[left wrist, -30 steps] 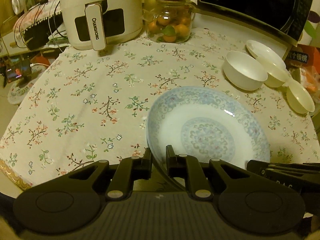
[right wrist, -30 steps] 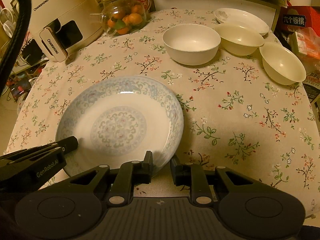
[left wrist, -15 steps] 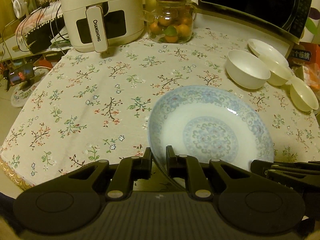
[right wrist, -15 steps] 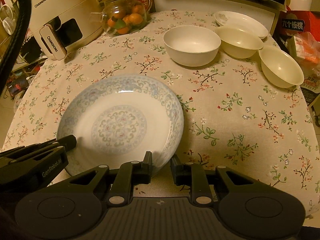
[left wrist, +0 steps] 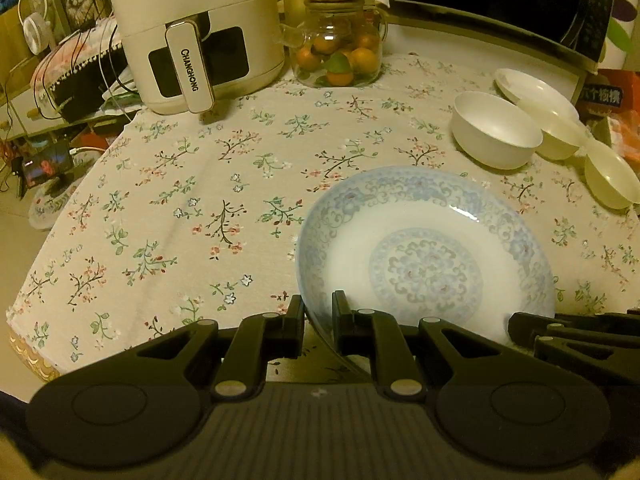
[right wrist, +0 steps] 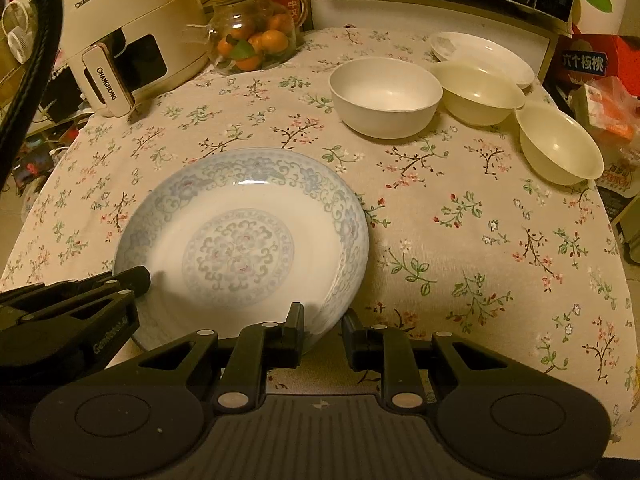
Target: Organize plates and bowls
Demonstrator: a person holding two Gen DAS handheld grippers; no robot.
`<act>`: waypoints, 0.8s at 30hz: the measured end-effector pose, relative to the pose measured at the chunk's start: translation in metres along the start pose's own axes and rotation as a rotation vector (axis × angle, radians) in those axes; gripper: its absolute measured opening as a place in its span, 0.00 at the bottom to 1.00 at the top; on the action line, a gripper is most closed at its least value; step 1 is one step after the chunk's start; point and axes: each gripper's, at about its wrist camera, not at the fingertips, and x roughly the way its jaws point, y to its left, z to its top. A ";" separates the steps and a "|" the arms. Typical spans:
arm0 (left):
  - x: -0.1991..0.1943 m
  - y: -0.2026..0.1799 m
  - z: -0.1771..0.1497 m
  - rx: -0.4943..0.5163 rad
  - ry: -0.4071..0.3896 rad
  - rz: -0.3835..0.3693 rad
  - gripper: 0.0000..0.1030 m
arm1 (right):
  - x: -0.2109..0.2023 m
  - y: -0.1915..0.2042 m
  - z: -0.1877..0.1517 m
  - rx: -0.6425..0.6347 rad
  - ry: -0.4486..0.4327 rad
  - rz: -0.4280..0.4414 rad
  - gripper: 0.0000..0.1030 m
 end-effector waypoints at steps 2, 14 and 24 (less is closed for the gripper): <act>0.000 -0.001 -0.001 0.011 -0.006 0.007 0.12 | 0.000 0.001 0.000 -0.010 -0.003 -0.001 0.20; 0.000 -0.006 -0.004 0.049 -0.028 0.032 0.12 | 0.000 0.002 -0.002 -0.047 -0.028 -0.008 0.20; 0.001 -0.011 -0.007 0.104 -0.042 0.055 0.15 | -0.001 0.002 -0.004 -0.033 -0.039 -0.009 0.20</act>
